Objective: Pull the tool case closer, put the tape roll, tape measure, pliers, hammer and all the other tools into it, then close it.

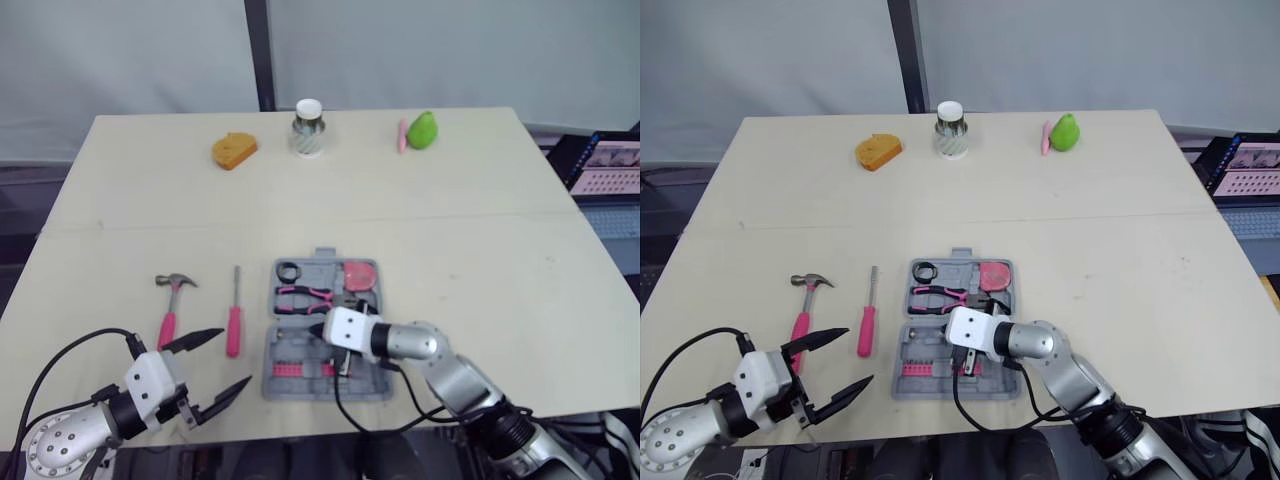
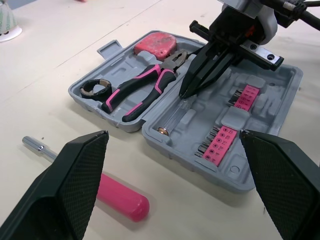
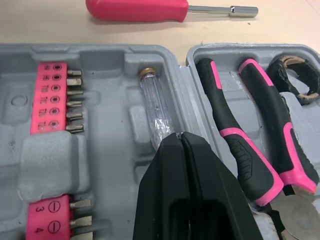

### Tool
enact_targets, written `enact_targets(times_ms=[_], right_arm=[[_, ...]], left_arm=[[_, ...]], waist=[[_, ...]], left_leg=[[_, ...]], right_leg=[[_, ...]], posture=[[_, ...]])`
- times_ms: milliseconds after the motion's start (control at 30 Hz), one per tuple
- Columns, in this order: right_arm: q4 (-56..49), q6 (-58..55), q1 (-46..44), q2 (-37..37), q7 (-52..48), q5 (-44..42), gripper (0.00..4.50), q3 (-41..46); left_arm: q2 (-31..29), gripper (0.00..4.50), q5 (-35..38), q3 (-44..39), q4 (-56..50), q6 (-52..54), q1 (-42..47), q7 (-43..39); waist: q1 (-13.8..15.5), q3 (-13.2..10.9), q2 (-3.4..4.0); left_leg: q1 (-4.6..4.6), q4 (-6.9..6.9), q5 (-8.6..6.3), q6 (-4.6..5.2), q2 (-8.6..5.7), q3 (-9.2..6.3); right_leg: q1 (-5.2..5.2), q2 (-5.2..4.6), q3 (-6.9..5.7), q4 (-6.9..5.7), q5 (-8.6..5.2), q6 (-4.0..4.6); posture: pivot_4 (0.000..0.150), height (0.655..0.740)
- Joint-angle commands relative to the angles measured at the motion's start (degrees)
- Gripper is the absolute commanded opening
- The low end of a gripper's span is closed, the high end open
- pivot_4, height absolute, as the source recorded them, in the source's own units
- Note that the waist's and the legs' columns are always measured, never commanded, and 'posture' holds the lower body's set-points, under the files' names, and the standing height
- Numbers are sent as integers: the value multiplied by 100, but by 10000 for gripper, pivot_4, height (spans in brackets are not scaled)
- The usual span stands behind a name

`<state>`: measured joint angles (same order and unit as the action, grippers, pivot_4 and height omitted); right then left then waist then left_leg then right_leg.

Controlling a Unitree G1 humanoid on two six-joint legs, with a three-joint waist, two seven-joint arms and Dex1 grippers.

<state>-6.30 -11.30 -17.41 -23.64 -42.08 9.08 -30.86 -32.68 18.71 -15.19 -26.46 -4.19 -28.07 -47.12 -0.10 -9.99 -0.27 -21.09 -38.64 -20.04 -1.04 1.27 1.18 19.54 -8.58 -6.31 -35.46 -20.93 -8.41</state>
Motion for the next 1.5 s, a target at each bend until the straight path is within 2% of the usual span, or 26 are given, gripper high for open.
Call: enact_targets(times_ms=[33,367,500,600,900,1067,1267,1333,1400,1500], right_arm=[[431,-322,176,-110,-22,344,973,-206],[575,-969,165,-182,-112,551,973,-394],[585,-961,158,-217,-125,612,973,-463],[713,-839,151,-263,-101,787,973,-606],[984,-734,162,-190,-88,870,973,-631],[500,-241,239,60,-373,-132,973,-38],[-531,-1014,106,82,-1015,-1920,973,1243],[-777,-1451,60,-145,-1191,-2510,6570,1806],[-938,-1844,105,-477,-1321,-3088,14108,2498],[-844,-2036,401,-1098,-1500,-3567,29825,3448]], left_arm=[[-49,45000,15,-32,-150,-27,-7,24],[-55,45000,14,-1,-29,-54,87,-16],[-54,45000,9,2,6,-65,118,-20],[-50,45000,4,11,56,-84,164,-27],[-56,45000,-33,28,264,-164,294,-74],[-76,45000,-53,80,354,-4,396,-37],[-98,45000,236,-65,314,960,801,301],[-178,45000,352,-231,333,1285,922,384],[-254,45000,401,-568,497,1436,979,511],[-353,45000,488,-1289,977,1554,990,732]], waist=[[0,4,-4],[7,115,-6],[10,148,-4],[9,155,10],[3,189,17],[5,192,15],[-1,94,48],[-1,76,55],[2,55,54],[19,33,43]], left_leg=[[1,0,0,0,0,0],[14,4,0,-1,0,-3],[26,14,-1,-1,-1,-5],[92,53,-3,-3,-2,0],[97,58,-5,-3,0,-2],[97,58,-5,-4,0,-2],[76,58,-7,-1,6,-9],[75,58,-7,-1,6,-11],[75,58,-7,-1,6,-19],[73,60,-8,1,4,-21]], right_leg=[[-1,0,0,0,0,0],[-17,0,0,4,0,0],[-31,0,-1,17,0,1],[-99,1,-2,60,-1,1],[-105,3,-2,67,-1,1],[-108,4,-2,72,-1,1],[-90,6,-2,76,-1,1],[-87,6,-3,73,0,1],[-86,6,-3,72,0,0],[-86,6,-5,76,0,0]], posture=[[1500,7400],[1500,7400],[1500,7400],[1500,7400],[1500,7400],[1500,7400],[1500,7400],[1500,7400],[1500,7400],[1500,7400]])
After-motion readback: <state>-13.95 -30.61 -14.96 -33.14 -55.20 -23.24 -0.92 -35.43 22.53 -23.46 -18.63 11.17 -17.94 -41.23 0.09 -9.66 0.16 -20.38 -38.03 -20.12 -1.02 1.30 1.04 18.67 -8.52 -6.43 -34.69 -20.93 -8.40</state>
